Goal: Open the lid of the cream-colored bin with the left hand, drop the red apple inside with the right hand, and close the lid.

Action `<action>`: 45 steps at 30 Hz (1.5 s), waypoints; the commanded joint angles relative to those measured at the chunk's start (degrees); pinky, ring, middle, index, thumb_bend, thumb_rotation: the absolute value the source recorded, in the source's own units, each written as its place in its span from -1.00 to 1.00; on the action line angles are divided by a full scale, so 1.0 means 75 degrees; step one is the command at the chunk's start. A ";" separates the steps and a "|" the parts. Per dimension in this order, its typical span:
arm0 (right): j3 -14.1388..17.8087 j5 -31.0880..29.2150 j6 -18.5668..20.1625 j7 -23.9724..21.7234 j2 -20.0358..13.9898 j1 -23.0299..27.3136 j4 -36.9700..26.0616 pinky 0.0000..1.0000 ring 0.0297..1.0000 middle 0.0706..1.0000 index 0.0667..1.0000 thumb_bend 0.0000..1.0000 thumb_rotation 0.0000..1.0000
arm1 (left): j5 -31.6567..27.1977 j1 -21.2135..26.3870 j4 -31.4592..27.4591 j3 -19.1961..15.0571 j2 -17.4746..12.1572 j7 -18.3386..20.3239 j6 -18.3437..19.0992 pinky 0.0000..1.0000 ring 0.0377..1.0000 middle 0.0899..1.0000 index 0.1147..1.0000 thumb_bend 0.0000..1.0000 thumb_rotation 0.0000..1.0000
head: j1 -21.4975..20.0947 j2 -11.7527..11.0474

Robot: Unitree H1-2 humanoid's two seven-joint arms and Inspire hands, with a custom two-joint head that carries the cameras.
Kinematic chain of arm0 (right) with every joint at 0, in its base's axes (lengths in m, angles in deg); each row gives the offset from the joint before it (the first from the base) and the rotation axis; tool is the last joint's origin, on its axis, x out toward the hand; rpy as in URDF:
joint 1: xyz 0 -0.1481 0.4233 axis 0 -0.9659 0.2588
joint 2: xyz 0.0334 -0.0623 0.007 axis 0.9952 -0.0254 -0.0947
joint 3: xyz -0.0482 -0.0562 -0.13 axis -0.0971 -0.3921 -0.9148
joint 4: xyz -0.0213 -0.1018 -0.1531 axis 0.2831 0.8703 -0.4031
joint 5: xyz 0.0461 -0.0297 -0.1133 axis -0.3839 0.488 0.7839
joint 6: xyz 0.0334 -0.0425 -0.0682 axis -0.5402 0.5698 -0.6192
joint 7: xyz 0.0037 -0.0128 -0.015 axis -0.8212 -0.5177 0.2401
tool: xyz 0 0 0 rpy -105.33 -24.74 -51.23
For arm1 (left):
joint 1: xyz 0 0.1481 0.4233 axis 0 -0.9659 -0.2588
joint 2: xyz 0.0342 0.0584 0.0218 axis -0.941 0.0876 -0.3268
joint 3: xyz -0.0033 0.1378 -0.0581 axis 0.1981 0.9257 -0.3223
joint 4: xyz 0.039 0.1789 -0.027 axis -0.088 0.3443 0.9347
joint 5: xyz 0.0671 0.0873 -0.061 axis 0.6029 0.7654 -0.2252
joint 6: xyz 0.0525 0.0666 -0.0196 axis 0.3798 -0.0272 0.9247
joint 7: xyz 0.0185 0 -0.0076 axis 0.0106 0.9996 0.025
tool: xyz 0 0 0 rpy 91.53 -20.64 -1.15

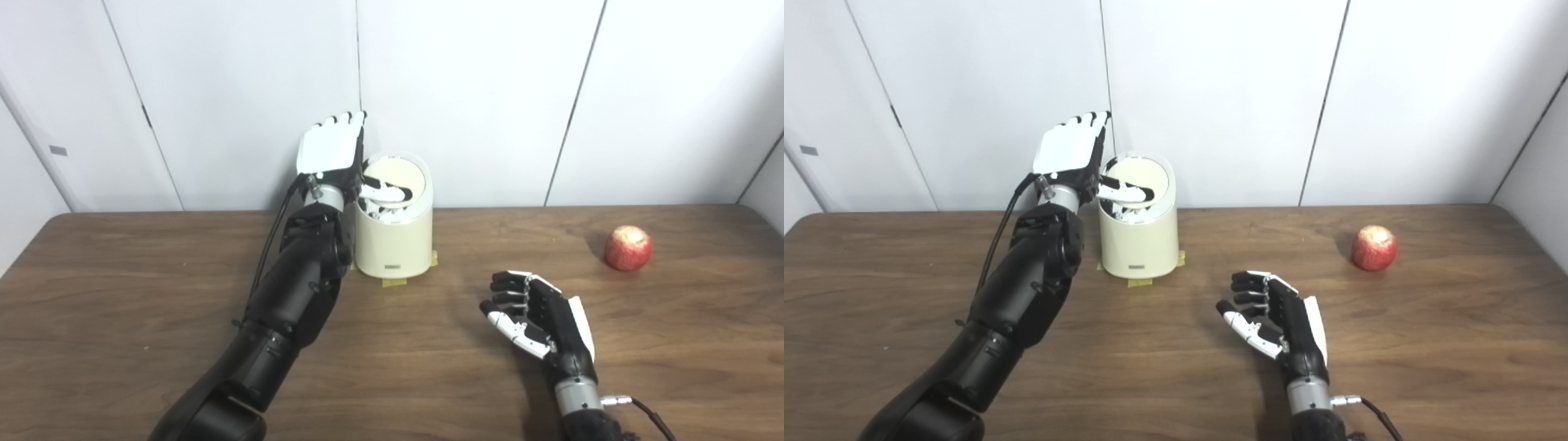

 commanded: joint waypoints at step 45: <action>-0.0031 -0.0089 -0.0009 0.0002 -0.0111 0.0206 -0.0291 0.03 0.22 0.23 0.19 -0.29 -0.61 | -0.3495 -0.2936 -0.4695 -0.1749 0.0215 -0.0763 -0.0401 1.00 1.00 1.00 0.98 0.34 0.65 | 0.0023 0.0007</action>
